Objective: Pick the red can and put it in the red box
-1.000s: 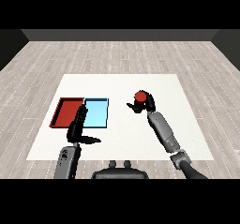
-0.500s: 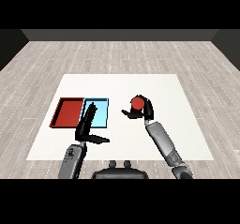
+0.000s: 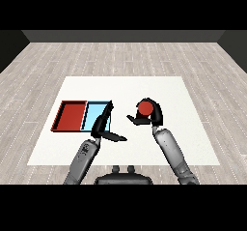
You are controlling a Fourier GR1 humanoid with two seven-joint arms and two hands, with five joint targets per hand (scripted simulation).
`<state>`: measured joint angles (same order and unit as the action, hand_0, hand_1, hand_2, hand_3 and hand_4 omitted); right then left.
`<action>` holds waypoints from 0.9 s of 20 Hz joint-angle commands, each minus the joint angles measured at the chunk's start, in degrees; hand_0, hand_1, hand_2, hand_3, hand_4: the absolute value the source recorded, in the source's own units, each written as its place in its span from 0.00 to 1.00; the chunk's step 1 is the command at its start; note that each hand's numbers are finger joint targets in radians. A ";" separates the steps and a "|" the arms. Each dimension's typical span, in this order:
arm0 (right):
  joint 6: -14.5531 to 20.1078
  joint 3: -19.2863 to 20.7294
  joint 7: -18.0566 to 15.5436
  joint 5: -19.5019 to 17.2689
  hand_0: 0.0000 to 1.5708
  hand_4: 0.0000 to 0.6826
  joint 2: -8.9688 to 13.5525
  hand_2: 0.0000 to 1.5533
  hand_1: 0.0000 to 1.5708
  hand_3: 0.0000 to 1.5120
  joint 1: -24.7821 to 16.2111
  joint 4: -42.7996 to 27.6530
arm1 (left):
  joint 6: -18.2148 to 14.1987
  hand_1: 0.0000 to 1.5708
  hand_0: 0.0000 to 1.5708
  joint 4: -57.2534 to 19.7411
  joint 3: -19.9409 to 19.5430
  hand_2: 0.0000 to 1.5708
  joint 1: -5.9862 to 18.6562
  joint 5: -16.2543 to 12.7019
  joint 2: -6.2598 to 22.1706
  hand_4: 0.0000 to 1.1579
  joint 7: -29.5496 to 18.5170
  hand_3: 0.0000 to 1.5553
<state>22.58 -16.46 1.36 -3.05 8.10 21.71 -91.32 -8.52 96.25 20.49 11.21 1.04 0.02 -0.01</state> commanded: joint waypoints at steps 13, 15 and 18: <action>-6.38 2.60 3.88 -5.80 0.92 0.79 -4.33 0.92 0.92 0.91 3.39 -4.01 | -3.07 0.00 0.00 -12.49 4.43 0.00 4.72 -6.78 -0.02 0.00 -5.04 0.00; -5.99 1.99 1.26 -6.30 0.93 0.81 -6.13 0.93 0.93 0.92 0.98 -1.92 | -4.30 0.00 0.00 -12.17 3.33 0.00 7.97 -9.13 -0.02 0.00 -0.85 0.00; -4.38 0.01 6.52 -9.85 0.94 0.81 -8.00 0.93 0.94 0.91 4.69 -3.63 | -3.50 0.00 0.00 -13.99 3.46 0.00 5.21 -9.19 -0.02 0.00 -4.11 0.00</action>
<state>18.25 -16.37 5.11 -11.38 1.60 23.07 -95.24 -12.61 84.80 24.50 16.39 -6.46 0.01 -2.52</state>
